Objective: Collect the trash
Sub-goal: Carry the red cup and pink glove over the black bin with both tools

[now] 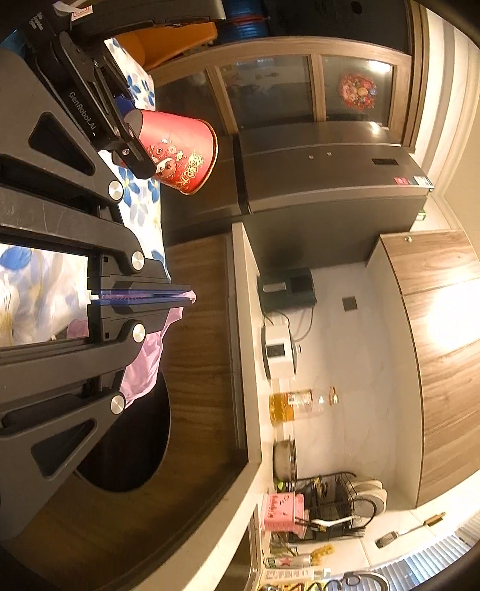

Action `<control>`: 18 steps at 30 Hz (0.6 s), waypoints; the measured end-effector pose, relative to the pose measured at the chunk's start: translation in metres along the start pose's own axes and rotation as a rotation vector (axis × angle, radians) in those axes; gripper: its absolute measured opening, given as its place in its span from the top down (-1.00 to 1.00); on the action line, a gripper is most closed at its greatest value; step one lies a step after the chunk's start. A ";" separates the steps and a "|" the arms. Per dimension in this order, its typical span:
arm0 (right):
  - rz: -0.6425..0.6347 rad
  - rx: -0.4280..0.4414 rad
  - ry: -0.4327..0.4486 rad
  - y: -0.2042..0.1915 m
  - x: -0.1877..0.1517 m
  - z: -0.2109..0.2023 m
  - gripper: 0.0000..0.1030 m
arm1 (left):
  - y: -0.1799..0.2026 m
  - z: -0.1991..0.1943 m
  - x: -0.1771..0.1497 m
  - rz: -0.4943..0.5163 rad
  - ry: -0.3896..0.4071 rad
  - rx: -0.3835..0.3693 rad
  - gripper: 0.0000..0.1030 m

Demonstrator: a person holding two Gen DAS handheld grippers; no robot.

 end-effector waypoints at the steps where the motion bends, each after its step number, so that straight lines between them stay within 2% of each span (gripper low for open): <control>1: 0.002 -0.008 0.003 0.004 0.002 -0.001 0.96 | 0.005 0.002 0.001 0.006 0.001 -0.007 -0.16; 18: 0.089 -0.154 0.053 0.079 0.030 0.004 0.96 | 0.087 0.044 0.023 0.078 0.050 -0.153 -0.16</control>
Point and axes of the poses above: each gripper's, at about its wrist camera, not at the fingertips, and z roughly the way its jaws point, y to its right, x to its top, the point moved 1 cm from there along z, roughly the way its jaws point, and after that the axes turned 13 degrees about z, right-handed, at the moved point
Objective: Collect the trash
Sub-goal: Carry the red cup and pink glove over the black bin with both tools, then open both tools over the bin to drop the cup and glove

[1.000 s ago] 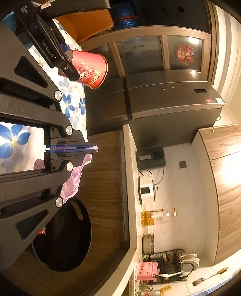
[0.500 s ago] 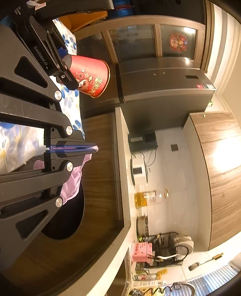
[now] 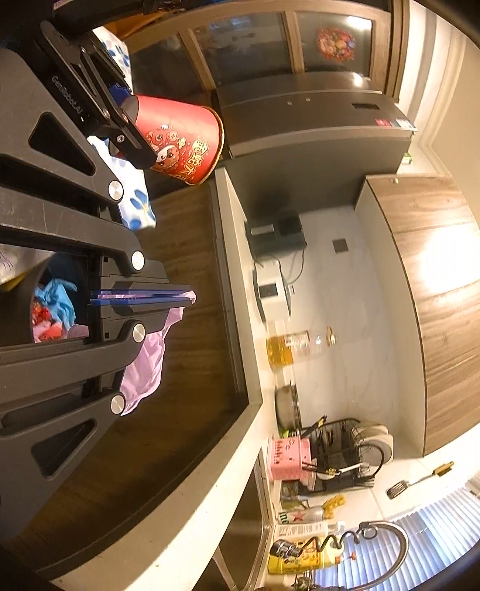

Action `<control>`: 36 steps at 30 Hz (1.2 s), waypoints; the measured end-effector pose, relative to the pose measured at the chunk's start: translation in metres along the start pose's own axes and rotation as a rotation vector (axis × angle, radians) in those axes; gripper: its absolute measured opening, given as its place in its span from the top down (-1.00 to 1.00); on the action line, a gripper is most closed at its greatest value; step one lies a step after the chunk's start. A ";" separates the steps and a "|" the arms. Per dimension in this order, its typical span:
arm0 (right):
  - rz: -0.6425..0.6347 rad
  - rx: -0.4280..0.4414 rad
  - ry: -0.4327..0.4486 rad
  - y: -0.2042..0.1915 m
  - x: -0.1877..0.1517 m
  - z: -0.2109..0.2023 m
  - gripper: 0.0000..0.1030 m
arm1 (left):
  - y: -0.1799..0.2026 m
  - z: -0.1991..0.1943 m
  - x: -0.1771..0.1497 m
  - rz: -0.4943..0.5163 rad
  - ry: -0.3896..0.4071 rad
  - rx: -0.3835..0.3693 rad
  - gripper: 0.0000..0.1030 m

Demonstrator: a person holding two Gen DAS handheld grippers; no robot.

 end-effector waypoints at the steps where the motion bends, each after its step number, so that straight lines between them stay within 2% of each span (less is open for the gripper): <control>1: 0.004 -0.005 0.000 0.002 0.001 0.002 0.96 | 0.003 0.003 0.000 0.003 0.002 -0.005 -0.16; 20: 0.031 -0.050 -0.030 0.028 0.010 0.036 0.92 | 0.033 0.065 -0.015 0.060 -0.058 -0.118 -0.17; 21: 0.033 -0.044 -0.034 0.029 0.010 0.038 0.83 | 0.033 0.067 -0.016 0.062 -0.063 -0.119 -0.22; 23: 0.039 -0.047 -0.036 0.032 0.010 0.041 0.30 | 0.030 0.069 -0.020 0.061 -0.073 -0.115 -0.25; 25: 0.047 -0.051 -0.031 0.034 0.010 0.041 0.14 | 0.022 0.069 -0.023 0.041 -0.083 -0.106 -0.29; 27: 0.050 -0.063 -0.035 0.036 0.008 0.040 0.11 | 0.016 0.067 -0.025 0.030 -0.084 -0.092 -0.36; 30: 0.051 -0.075 -0.043 0.036 0.005 0.037 -0.10 | 0.007 0.060 -0.028 0.031 -0.090 -0.061 -0.48; 32: 0.040 -0.087 -0.047 0.033 0.001 0.034 -0.35 | 0.002 0.056 -0.029 0.030 -0.101 -0.036 -0.54; 36: 0.009 -0.115 -0.069 0.025 -0.008 0.026 -0.61 | -0.011 0.040 -0.034 0.042 -0.120 0.031 -0.69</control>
Point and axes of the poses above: each gripper's, at about its wrist camera, not at the fingertips, and z roughly the way its jaws point, y to its right, x to its top, the point moved 1 cm from there along z, roughly the way its jaws point, and after that the axes turned 13 degrees about z, right-handed, at the moved point
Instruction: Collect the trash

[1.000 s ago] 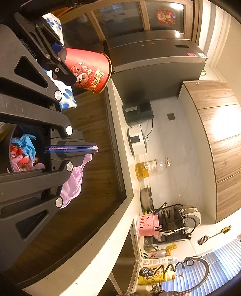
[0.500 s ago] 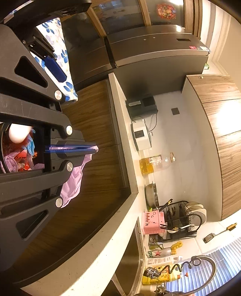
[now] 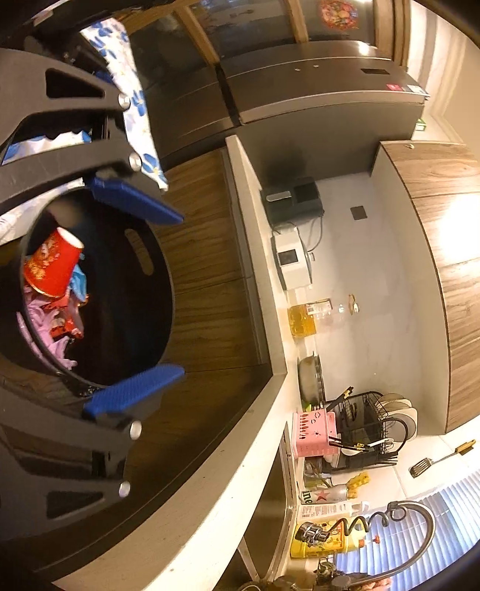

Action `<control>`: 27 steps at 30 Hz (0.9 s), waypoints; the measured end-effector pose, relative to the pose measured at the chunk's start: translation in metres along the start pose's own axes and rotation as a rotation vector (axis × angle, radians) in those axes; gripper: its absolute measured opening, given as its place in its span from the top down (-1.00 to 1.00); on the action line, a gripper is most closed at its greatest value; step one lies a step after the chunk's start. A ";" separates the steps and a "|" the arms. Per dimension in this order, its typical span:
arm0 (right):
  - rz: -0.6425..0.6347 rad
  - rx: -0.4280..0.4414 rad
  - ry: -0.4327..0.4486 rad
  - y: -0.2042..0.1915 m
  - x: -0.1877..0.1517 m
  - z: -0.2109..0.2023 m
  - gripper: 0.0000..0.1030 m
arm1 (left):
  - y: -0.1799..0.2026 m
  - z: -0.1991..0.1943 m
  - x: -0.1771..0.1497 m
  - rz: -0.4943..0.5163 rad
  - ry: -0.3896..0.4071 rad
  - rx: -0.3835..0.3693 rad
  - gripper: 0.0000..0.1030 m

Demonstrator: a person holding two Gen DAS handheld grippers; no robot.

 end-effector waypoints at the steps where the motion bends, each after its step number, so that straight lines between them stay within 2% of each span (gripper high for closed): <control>1: -0.006 -0.007 -0.006 -0.002 -0.003 -0.002 -0.66 | -0.004 -0.004 -0.002 0.000 -0.009 0.016 -0.72; 6: -0.037 -0.038 -0.035 -0.012 -0.016 -0.011 -0.78 | -0.019 -0.025 -0.008 -0.003 -0.026 0.071 -0.79; 7: -0.037 -0.040 -0.040 -0.013 -0.018 -0.013 -0.86 | -0.020 -0.029 -0.009 -0.001 -0.028 0.077 -0.80; 17: -0.144 -0.103 -0.028 -0.045 -0.048 -0.056 -0.87 | -0.036 -0.083 -0.026 -0.001 -0.023 0.122 -0.84; 27: -0.129 -0.093 -0.039 -0.063 -0.070 -0.113 -0.87 | -0.042 -0.144 -0.048 0.020 -0.019 0.136 -0.88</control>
Point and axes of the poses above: each gripper's, at about its wrist camera, not at the fingertips, and z roughly the way its jaws point, y to its right, x to its top, the point moved 1 cm from there along z, roughly the way its jaws point, and after that the axes turned 13 degrees about z, right-handed, at the moved point
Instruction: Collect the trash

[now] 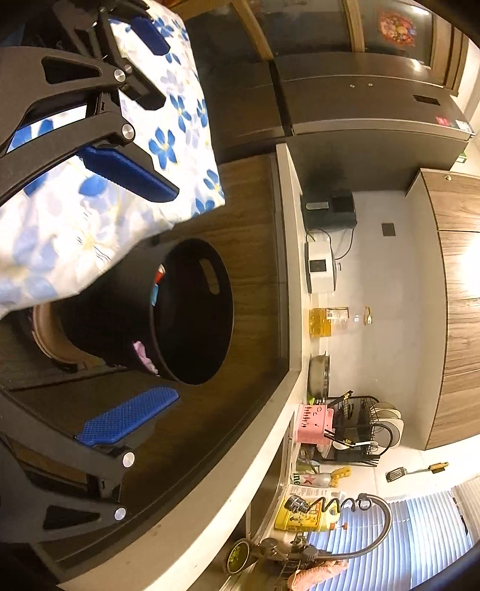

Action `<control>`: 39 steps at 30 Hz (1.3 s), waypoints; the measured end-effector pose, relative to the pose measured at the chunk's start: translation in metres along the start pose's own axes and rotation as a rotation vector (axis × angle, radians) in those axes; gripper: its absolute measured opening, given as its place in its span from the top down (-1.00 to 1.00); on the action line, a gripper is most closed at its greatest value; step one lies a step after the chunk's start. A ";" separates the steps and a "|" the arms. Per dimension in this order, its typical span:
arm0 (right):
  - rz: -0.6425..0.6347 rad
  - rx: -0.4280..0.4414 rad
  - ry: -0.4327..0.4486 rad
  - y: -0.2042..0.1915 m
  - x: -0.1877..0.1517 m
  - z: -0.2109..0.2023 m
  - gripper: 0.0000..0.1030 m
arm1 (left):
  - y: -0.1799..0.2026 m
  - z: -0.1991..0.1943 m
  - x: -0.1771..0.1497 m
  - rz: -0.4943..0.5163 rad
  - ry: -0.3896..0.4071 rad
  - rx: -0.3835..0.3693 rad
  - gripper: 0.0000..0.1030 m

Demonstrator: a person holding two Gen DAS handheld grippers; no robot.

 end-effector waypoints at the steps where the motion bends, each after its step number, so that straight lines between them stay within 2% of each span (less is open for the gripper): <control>1: -0.003 -0.002 0.001 -0.002 -0.002 -0.005 -0.88 | -0.001 -0.005 -0.003 0.002 0.000 0.001 -0.88; 11: -0.014 0.003 -0.030 -0.013 -0.031 -0.050 -0.89 | -0.009 -0.051 -0.035 0.016 -0.032 0.000 -0.88; 17: -0.029 0.009 -0.016 -0.020 -0.044 -0.075 -0.89 | -0.014 -0.076 -0.046 0.006 -0.023 0.011 -0.88; 26: -0.054 0.050 -0.003 -0.033 -0.056 -0.109 -0.89 | -0.024 -0.108 -0.055 -0.006 -0.009 0.053 -0.88; 39: -0.063 0.091 0.016 -0.045 -0.061 -0.133 -0.89 | -0.030 -0.134 -0.061 -0.015 0.001 0.082 -0.88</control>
Point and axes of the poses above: each gripper's, at about its wrist camera, not at the fingertips, and z roughly the way its jaws point, y to its right, x to its top, the point moved 1 cm from there along z, roughly the way its jaws point, and after that the axes turned 13 degrees about z, right-handed, at the moved point
